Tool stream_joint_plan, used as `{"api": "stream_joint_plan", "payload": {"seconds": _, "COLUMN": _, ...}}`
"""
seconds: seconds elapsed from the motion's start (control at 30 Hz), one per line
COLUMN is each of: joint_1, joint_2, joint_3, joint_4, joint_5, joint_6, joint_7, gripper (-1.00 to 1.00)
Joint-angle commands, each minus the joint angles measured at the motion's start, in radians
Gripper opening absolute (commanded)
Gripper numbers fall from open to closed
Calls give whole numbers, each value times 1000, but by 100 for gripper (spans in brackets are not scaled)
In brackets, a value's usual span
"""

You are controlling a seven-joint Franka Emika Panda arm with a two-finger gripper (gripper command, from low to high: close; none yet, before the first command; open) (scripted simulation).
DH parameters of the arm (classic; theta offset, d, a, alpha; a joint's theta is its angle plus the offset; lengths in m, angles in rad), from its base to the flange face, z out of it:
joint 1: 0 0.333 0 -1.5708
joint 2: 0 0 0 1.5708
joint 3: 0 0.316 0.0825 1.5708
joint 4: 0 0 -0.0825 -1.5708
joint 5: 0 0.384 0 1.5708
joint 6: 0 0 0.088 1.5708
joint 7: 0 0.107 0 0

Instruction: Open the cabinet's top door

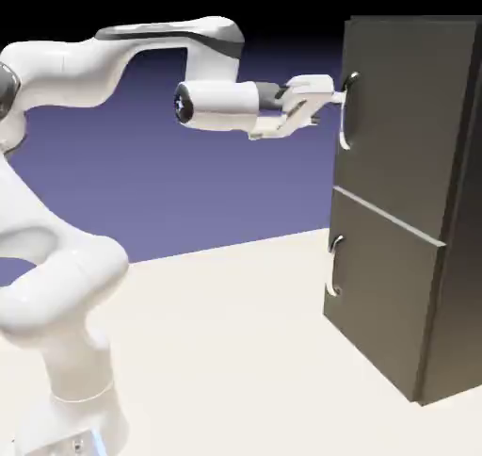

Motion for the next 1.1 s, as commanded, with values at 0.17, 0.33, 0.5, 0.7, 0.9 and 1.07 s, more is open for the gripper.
{"api": "stream_joint_plan", "payload": {"seconds": 0.17, "joint_1": -90, "joint_2": -23, "joint_3": 96, "joint_4": 59, "joint_5": 261, "joint_6": -3, "joint_7": 90, "gripper": 0}}
{"api": "stream_joint_plan", "payload": {"seconds": 0.33, "joint_1": -143, "joint_2": -37, "joint_3": 153, "joint_4": 94, "joint_5": 415, "joint_6": -4, "joint_7": 144, "gripper": 0}}
{"api": "stream_joint_plan", "payload": {"seconds": 0.5, "joint_1": -323, "joint_2": 20, "joint_3": 279, "joint_4": 220, "joint_5": 430, "joint_6": -18, "joint_7": 132, "gripper": 0}}
{"api": "stream_joint_plan", "payload": {"seconds": 0.7, "joint_1": -231, "joint_2": 79, "joint_3": 212, "joint_4": 174, "joint_5": 431, "joint_6": -56, "joint_7": 57, "gripper": -100}}
{"api": "stream_joint_plan", "payload": {"seconds": 0.9, "joint_1": -14, "joint_2": 168, "joint_3": 39, "joint_4": 94, "joint_5": 428, "joint_6": -98, "joint_7": -77, "gripper": -100}}
{"api": "stream_joint_plan", "payload": {"seconds": 1.07, "joint_1": 168, "joint_2": 177, "joint_3": -117, "joint_4": 5, "joint_5": 309, "joint_6": -152, "joint_7": -34, "gripper": -100}}
